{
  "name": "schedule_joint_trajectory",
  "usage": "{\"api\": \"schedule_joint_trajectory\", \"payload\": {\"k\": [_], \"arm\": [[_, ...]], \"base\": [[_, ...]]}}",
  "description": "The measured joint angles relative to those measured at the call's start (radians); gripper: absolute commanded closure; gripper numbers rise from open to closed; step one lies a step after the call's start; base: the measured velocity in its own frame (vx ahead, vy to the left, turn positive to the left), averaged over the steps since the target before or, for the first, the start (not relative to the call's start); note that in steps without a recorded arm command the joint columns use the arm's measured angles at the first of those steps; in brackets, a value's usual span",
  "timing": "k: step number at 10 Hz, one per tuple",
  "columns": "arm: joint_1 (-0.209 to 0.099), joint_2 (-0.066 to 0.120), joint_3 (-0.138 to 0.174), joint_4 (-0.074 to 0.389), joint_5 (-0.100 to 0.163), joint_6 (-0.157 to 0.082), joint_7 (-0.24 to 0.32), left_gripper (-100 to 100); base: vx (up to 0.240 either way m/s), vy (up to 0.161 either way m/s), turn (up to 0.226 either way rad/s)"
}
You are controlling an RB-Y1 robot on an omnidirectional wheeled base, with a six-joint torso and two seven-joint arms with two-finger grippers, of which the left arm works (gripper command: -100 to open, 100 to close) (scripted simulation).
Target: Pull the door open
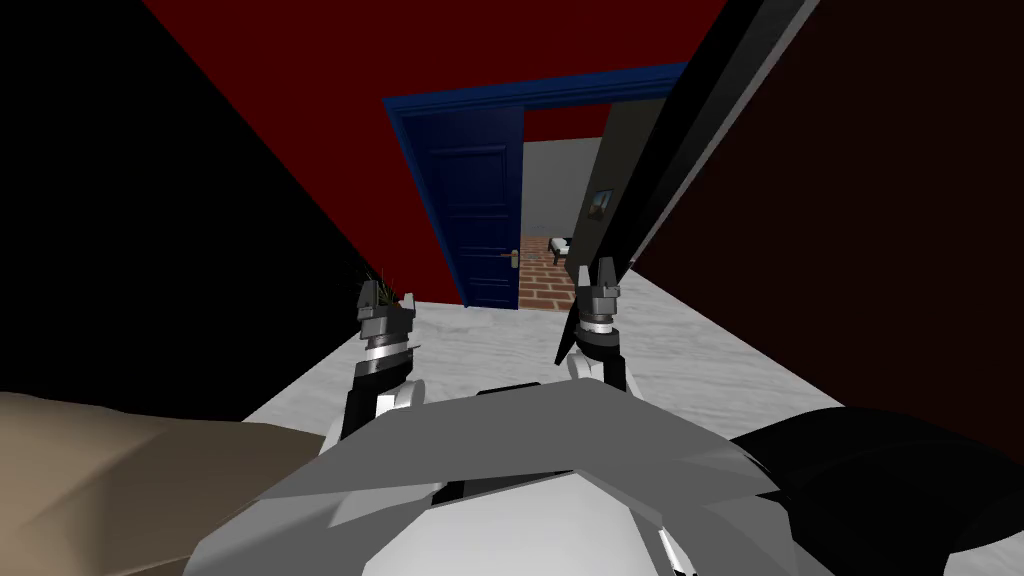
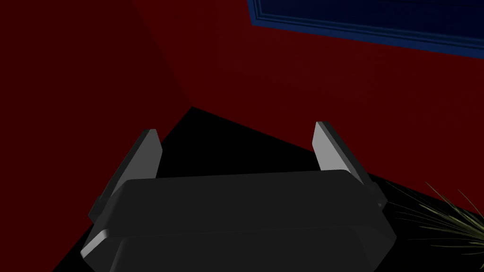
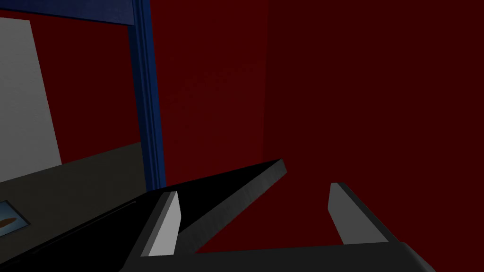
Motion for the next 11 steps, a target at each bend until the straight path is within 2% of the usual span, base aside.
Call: {"api": "schedule_joint_trajectory", "payload": {"k": [5, 9, 11], "arm": [[-0.062, 0.029, -0.003, 0.105, 0.059, -0.004, -0.062, -100], [-0.123, 0.057, 0.0, 0.212, 0.123, -0.011, -0.119, -100], [-0.149, 0.059, -0.007, 0.255, 0.146, -0.011, -0.151, -100]], "base": [[0.106, 0.004, -0.094], [0.123, 0.002, -0.105], [0.108, 0.001, -0.085]]}}
